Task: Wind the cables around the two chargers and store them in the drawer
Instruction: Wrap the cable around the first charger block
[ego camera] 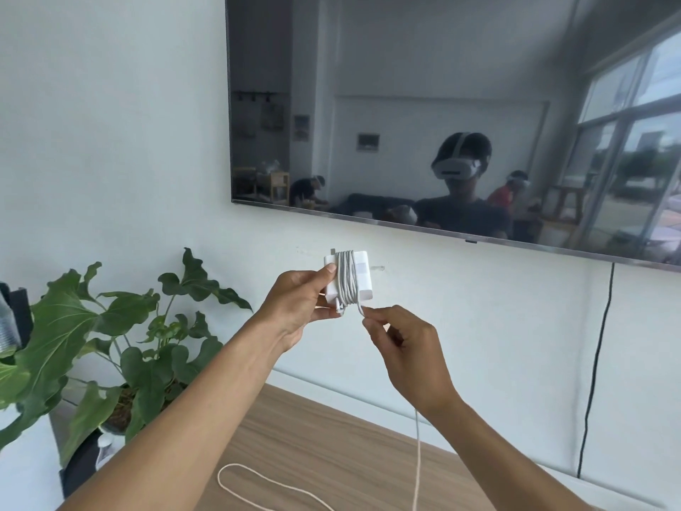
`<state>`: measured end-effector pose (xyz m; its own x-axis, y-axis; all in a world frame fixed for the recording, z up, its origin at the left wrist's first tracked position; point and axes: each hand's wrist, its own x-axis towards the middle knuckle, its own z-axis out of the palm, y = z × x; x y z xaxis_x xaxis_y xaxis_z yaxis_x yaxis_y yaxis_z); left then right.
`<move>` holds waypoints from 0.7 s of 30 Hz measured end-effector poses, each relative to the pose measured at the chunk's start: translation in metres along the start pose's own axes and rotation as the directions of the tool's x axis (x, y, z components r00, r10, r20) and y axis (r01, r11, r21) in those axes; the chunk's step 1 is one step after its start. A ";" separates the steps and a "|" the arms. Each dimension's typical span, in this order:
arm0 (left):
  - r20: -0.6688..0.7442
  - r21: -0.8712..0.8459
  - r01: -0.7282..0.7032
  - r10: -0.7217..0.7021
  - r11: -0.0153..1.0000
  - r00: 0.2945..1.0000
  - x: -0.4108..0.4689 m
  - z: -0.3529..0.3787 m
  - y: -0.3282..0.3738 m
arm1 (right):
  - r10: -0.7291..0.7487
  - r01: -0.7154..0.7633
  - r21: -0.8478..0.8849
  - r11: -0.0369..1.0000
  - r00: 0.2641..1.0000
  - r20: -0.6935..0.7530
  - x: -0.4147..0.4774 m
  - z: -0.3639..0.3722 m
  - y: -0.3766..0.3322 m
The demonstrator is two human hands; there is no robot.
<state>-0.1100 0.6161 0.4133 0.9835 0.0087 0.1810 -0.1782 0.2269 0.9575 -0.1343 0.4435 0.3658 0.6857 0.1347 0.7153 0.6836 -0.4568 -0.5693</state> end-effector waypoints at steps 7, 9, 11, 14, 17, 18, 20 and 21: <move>0.268 0.033 -0.021 0.012 0.999 0.963 -0.008 0.000 0.001 | 0.204 -0.221 0.105 0.970 0.968 0.147 0.017 -0.020 -0.002; 0.301 0.051 -0.041 0.024 0.998 0.953 -0.008 -0.003 0.001 | 0.208 -0.219 0.058 0.974 0.965 0.159 0.023 -0.027 -0.002; 0.330 0.116 -0.067 0.025 0.991 0.944 -0.010 -0.003 0.000 | 0.221 -0.222 -0.014 0.975 0.957 0.188 0.030 -0.033 -0.002; 0.343 0.246 -0.105 0.015 0.964 0.939 -0.010 -0.005 -0.002 | 0.287 -0.254 -0.152 0.955 0.920 0.268 0.042 -0.043 -0.006; 0.372 0.323 -0.131 0.001 0.937 0.928 -0.007 -0.010 -0.004 | 0.370 -0.325 -0.183 0.928 0.858 0.357 0.053 -0.051 -0.012; 0.383 0.342 -0.138 -0.003 0.930 0.924 -0.007 -0.011 -0.004 | 0.400 -0.356 -0.183 0.916 0.834 0.379 0.056 -0.053 -0.013; 0.385 0.380 -0.155 -0.004 0.912 0.923 -0.007 -0.012 -0.004 | 0.465 -0.423 -0.196 0.885 0.776 0.426 0.062 -0.057 -0.016; 0.386 0.402 -0.166 -0.002 0.900 0.923 -0.008 -0.012 -0.004 | 0.496 -0.458 -0.199 0.866 0.740 0.454 0.063 -0.058 -0.017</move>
<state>-0.1164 0.6269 0.4057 0.8950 -0.3682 0.2518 -0.3372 -0.1889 0.9223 -0.1173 0.4088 0.4446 0.9601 0.2725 0.0631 0.2282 -0.6327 -0.7400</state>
